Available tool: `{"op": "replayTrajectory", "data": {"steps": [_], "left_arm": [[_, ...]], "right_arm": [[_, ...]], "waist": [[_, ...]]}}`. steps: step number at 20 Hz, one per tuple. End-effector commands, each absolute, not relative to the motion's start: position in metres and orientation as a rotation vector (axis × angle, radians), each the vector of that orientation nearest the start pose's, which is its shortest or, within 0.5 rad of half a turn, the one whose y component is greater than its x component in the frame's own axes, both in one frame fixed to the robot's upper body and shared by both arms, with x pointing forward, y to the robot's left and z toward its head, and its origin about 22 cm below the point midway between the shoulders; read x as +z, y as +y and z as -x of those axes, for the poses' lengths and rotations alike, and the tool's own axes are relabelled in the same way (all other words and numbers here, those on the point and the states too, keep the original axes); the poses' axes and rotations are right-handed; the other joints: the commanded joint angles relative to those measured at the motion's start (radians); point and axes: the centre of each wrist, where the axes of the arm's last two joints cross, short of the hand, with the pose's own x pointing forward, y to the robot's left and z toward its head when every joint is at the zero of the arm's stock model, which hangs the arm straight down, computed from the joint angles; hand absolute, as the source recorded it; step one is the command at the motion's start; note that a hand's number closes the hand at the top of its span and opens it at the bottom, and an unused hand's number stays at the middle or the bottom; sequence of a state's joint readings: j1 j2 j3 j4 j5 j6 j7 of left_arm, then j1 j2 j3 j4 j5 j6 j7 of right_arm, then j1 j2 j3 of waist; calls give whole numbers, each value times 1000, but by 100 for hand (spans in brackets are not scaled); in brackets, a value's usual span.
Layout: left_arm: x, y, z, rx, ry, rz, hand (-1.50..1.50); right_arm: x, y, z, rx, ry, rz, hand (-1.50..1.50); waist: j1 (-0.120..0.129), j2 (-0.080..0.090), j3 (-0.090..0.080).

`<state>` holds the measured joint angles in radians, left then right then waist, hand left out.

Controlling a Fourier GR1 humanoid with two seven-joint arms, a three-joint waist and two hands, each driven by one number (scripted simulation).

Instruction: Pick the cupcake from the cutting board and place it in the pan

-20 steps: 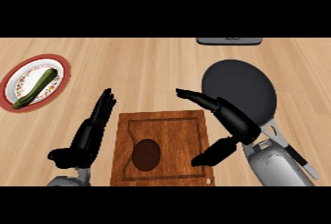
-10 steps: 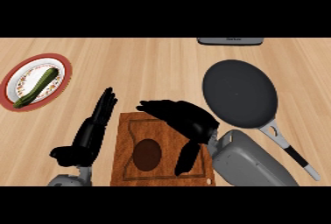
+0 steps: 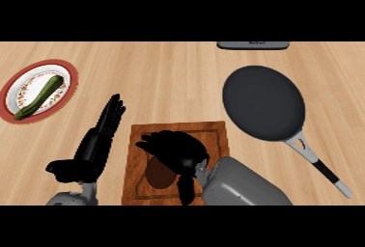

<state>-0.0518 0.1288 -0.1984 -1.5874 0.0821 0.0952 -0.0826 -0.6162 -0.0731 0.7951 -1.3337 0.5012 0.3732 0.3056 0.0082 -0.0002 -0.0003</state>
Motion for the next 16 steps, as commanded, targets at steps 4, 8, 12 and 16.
{"op": "replayTrajectory", "data": {"steps": [4, 8, 12, 16], "left_arm": [[18, 202, -249, -119, -1693, 55, 0], [20, 195, -235, -125, -1688, 75, 0], [16, 206, -253, -133, -1684, 84, 0], [-2, 205, -240, -141, -1670, 74, 0]], "right_arm": [[54, -18, -269, 1727, -1324, 106, -150], [58, -29, -265, 1743, -1275, 129, -150], [45, -33, -274, 1680, -1324, 118, -150], [22, -27, -281, 1657, -1311, 101, -150]], "waist": [[-5, 0, 0], [-6, -1, 0], [-6, 0, 0], [-2, 1, 0]]}}
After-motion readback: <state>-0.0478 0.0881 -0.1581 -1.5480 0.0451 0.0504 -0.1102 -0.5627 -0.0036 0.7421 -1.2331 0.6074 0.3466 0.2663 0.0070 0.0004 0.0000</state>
